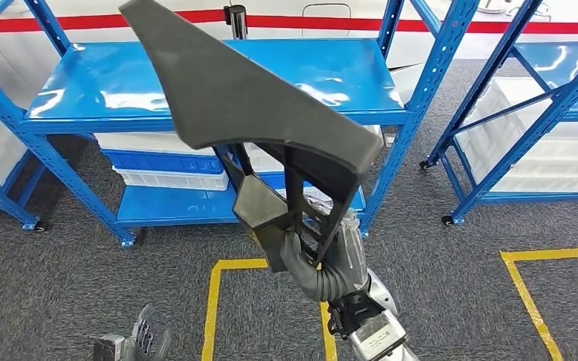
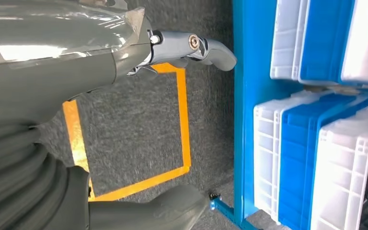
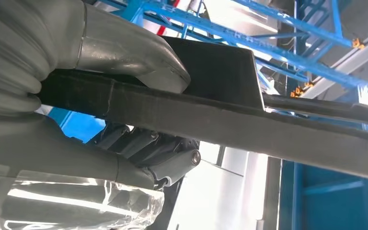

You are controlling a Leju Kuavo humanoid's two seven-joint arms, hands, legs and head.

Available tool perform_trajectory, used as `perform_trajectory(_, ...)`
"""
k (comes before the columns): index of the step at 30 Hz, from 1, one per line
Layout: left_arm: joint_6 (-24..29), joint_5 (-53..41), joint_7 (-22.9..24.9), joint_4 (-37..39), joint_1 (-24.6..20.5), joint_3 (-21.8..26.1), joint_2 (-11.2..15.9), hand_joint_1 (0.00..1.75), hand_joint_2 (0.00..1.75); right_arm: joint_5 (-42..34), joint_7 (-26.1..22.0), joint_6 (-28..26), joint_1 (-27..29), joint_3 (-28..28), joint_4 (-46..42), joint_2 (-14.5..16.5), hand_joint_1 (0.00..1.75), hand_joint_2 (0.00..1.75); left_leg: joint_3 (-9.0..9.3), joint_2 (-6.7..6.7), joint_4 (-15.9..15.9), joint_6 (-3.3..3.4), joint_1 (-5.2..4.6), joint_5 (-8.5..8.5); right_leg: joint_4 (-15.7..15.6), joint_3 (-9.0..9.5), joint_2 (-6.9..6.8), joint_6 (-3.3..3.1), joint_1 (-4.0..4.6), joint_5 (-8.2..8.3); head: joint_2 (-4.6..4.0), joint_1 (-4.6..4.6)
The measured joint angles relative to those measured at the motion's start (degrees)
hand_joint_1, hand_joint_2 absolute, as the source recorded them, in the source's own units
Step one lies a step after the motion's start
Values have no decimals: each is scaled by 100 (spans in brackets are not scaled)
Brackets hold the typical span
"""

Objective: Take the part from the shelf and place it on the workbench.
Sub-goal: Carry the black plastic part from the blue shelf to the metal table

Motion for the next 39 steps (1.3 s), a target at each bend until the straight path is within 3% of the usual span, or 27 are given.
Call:
perform_trajectory(2,31,-7,1,-11,6,7,1,0,175,-3,-2,4,-3,3,14,-8,175,175,-114,37,-32,178,-38,132,145,-126,16,25,-17,-124,0,6)
perform_trajectory(4,84,-30,2,-17,2,10,0,0,175,-9,-10,10,-2,10,34,-24,175,175,-278,67,-46,307,-70,288,674,-332,34,-63,-28,-611,0,27)
perform_trajectory(6,157,-54,2,-19,4,13,0,0,175,-27,-33,14,-2,18,63,-45,175,175,-478,76,-41,353,-104,443,1405,-488,43,-118,-27,-1048,0,46)
perform_trajectory(7,198,-64,2,-19,5,12,0,0,175,-38,-49,14,-2,21,81,-57,175,175,-584,82,-38,358,-118,525,1646,-486,45,-94,-27,-1099,0,46)
perform_trajectory(8,245,-74,2,-19,4,11,0,0,175,-49,-68,14,-2,25,101,-68,175,175,-693,87,-35,355,-129,609,1724,-406,47,-48,-25,-1038,0,46)
perform_trajectory(9,292,-84,2,-19,4,10,0,0,175,-59,-84,14,-3,29,119,-79,175,175,-797,90,-34,346,-137,690,1620,-240,49,4,-21,-909,0,45)
perform_trajectory(11,375,-101,2,-19,4,1,0,0,175,-85,-108,14,-7,43,152,-90,175,175,-972,86,-23,310,-150,848,902,376,48,33,-6,-748,1,45)
perform_trajectory(13,440,-100,2,-20,6,-14,1,0,175,-121,-138,14,-21,62,181,-90,175,175,-1060,87,-20,254,-164,994,62,953,55,-27,37,-856,1,46)
perform_trajectory(14,468,-97,2,-20,9,-20,1,0,175,-139,-160,14,-29,73,196,-89,175,175,-1070,90,-37,221,-165,1065,-173,1084,62,-69,62,-915,2,42)
perform_trajectory(15,494,-90,2,-21,12,-24,2,0,175,-160,-184,14,-35,83,216,-89,175,175,-1069,93,-65,190,-159,1134,-258,1083,68,-104,75,-909,1,36)
perform_trajectory(16,520,-80,1,-21,17,-26,7,0,175,-180,-204,14,-42,91,241,-88,175,175,-1080,84,-81,159,-140,1153,-250,1030,62,-145,45,-849,1,29)
perform_trajectory(17,548,-73,1,-21,30,-30,13,0,175,-196,-217,14,-47,100,265,-84,175,175,-1118,73,-29,127,-121,1044,-256,984,54,-199,19,-778,1,23)
perform_trajectory(18,581,-67,1,-21,45,-37,19,0,175,-211,-226,11,-51,110,291,-79,175,175,-1182,62,129,92,-105,809,-264,922,44,-253,-13,-699,0,11)
perform_trajectory(20,671,-73,2,-21,72,-62,28,0,175,-240,-235,3,-56,135,339,-65,175,175,-1370,53,816,14,-77,113,-264,773,32,-325,-31,-540,1,-15)
perform_trajectory(21,717,-80,2,-21,77,-78,29,0,175,-256,-241,-3,-56,143,362,-60,175,175,-1448,53,1233,-23,-63,-134,-259,698,27,-335,-28,-468,1,-24)
perform_trajectory(22,760,-87,2,-21,81,-90,30,0,175,-272,-249,-7,-53,148,386,-56,175,175,-1486,54,1585,-55,-45,-229,-254,621,23,-326,-26,-397,1,-27)
perform_trajectory(24,812,-95,2,-22,87,-115,31,0,175,-298,-272,-15,-44,152,435,-56,175,175,-1325,56,1792,-96,0,-39,-235,463,19,-285,-29,-275,1,-28)
perform_trajectory(26,839,-92,2,-23,90,-160,36,0,175,-315,-299,-26,-39,157,471,-56,175,175,-760,53,1235,-107,44,180,-188,328,21,-233,-34,-194,0,-30)
perform_trajectory(28,859,-80,1,-38,87,-199,43,0,175,-327,-328,-41,-42,163,488,-56,175,175,-164,39,460,-75,47,151,-104,229,17,-173,-15,-144,0,-29)
perform_trajectory(29,870,-72,1,-46,87,-207,46,0,175,-333,-345,-50,-41,168,496,-57,175,175,-19,32,239,-51,31,105,-75,188,14,-126,-8,-112,0,-31)
perform_trajectory(31,897,-56,0,-58,96,-224,51,0,175,-342,-382,-75,-36,179,522,-65,175,175,-12,40,59,12,11,88,-28,91,15,-9,-2,-51,0,-28)
perform_trajectory(32,911,-51,1,-61,99,-234,54,0,175,-344,-396,-89,-33,184,538,-73,175,175,-44,51,1,59,6,111,27,16,24,20,-5,-89,0,-30)
perform_trajectory(33,923,-43,1,-66,100,-243,57,0,175,-344,-407,-100,-32,189,556,-82,175,175,-95,63,-56,129,4,151,178,-86,33,11,-3,-225,0,-13)
perform_trajectory(35,933,-16,1,-73,103,-253,60,0,175,-345,-416,-112,-27,198,592,-102,175,175,-243,78,-92,256,-29,259,767,-314,50,-75,-9,-687,0,25)
perform_trajectory(36,935,-5,1,-76,107,-259,61,0,175,-346,-416,-114,-24,207,612,-111,175,175,-328,79,-91,296,-49,316,1143,-411,52,-104,-13,-895,0,49)
perform_trajectory(37,937,4,1,-76,114,-267,61,0,175,-349,-416,-116,-21,217,632,-120,175,175,-404,77,-91,307,-70,368,1451,-461,54,-97,-15,-983,0,56)
perform_trajectory(39,941,13,2,-88,121,-281,62,0,175,-350,-416,-127,-21,239,667,-134,175,175,-543,57,-90,304,-94,474,1625,-370,60,-11,-17,-825,0,63)
